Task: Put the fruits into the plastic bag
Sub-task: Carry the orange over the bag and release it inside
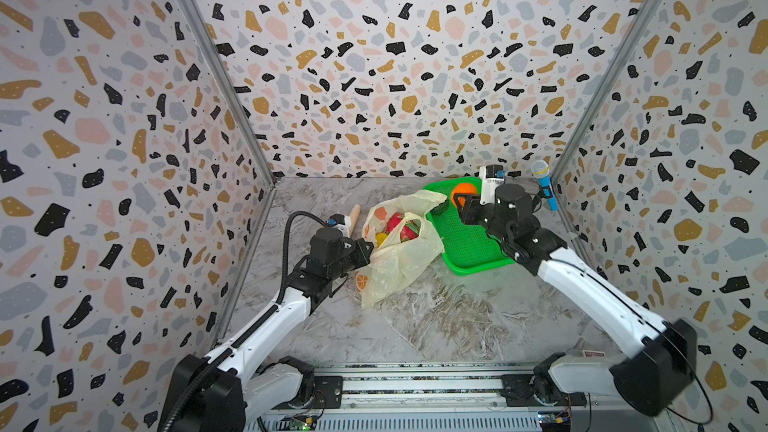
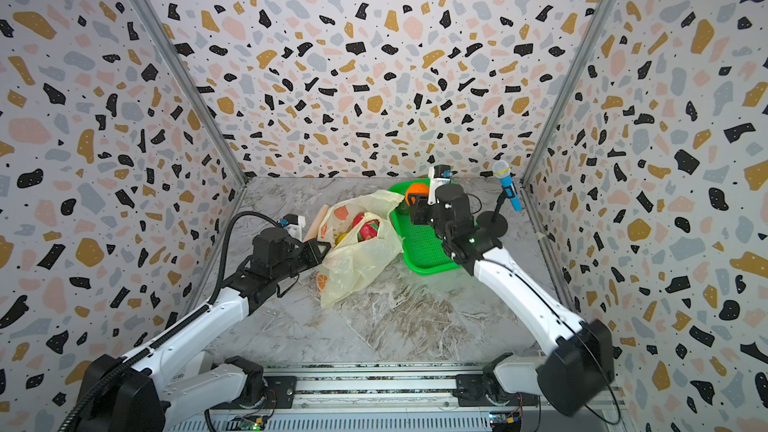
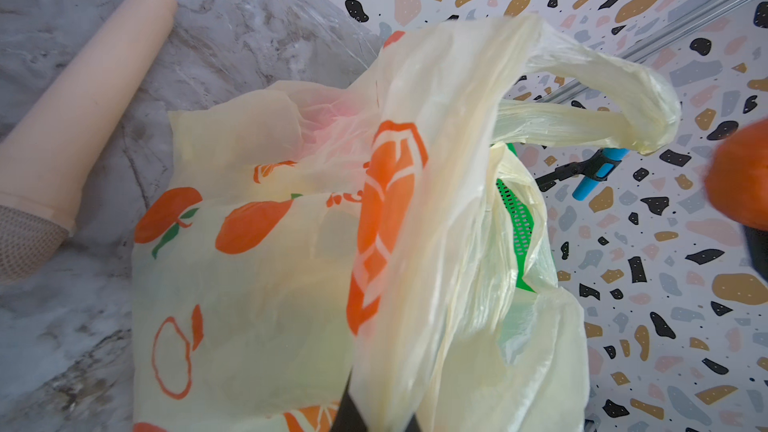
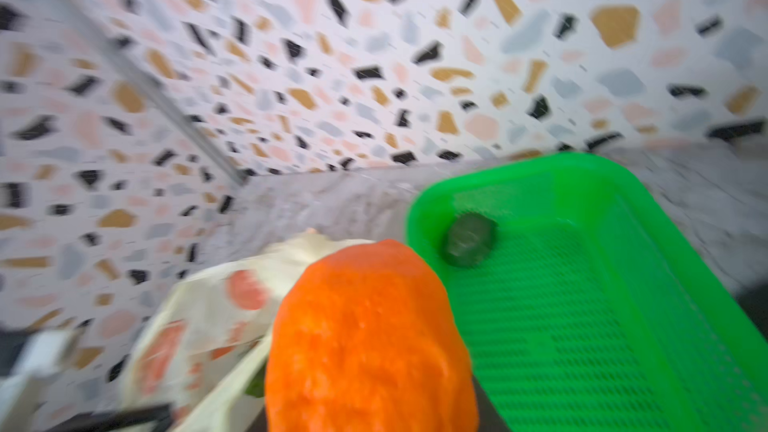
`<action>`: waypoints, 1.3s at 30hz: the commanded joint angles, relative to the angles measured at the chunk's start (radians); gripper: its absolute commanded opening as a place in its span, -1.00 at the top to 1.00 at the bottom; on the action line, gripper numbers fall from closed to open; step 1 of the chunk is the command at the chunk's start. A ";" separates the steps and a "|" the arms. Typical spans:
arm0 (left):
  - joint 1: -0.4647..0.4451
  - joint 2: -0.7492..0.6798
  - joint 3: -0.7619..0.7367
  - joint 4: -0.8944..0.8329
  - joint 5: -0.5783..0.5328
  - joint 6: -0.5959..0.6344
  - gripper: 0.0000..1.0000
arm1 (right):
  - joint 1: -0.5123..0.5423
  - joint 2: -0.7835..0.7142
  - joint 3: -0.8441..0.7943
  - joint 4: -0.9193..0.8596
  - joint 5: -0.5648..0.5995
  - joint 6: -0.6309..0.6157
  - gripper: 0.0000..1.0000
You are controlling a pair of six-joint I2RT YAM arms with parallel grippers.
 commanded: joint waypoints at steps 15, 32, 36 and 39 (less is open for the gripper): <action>0.007 -0.056 0.058 0.013 0.015 -0.031 1.00 | 0.243 0.462 0.309 0.019 -0.197 -0.060 0.66; 0.009 -0.073 0.038 -0.012 -0.014 -0.026 1.00 | 0.188 0.506 0.300 -0.037 -0.297 -0.049 -0.60; 0.012 -0.071 0.033 -0.006 -0.025 -0.032 1.00 | 0.187 0.410 0.152 -0.031 -0.360 -0.012 -0.58; 0.012 -0.064 0.033 -0.001 -0.025 -0.033 1.00 | 0.205 0.337 0.036 -0.041 -0.406 0.002 -0.57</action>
